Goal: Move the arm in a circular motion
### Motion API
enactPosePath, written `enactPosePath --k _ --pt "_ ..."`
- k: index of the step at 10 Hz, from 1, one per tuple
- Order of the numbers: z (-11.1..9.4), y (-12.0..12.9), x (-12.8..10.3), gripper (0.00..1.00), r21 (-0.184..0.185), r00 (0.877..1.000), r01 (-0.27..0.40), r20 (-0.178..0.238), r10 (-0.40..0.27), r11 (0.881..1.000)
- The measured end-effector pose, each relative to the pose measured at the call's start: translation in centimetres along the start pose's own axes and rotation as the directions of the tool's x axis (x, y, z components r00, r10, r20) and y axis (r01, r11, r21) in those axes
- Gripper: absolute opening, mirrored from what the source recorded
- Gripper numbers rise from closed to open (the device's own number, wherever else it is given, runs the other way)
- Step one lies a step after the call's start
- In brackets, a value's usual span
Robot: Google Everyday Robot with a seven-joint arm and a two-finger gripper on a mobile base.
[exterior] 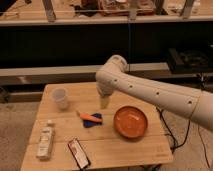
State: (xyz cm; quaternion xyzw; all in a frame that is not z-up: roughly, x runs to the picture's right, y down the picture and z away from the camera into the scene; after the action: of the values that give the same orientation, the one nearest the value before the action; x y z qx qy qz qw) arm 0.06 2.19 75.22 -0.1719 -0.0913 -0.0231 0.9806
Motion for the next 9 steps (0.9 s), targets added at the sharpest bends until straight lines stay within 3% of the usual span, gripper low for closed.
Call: enactPosePath --k 2,5,6,8,9 --pt "1.1 0.9 4.8 0.8 -0.027 0.997 -0.069 -0.03 0.068 0.997" --pt "2.1 3.3 12.0 0.8 -0.066 0.984 -0.168 -0.078 0.163 0.984" --pt "2.1 5.0 15.6 0.8 -0.085 0.973 -0.22 -0.096 0.212 0.972" --pt "1.5 7.5 19.3 0.8 -0.102 0.958 -0.274 -0.114 0.263 0.956" --pt "0.2 10.2 21.8 0.8 -0.113 0.946 -0.313 -0.13 0.299 0.943"
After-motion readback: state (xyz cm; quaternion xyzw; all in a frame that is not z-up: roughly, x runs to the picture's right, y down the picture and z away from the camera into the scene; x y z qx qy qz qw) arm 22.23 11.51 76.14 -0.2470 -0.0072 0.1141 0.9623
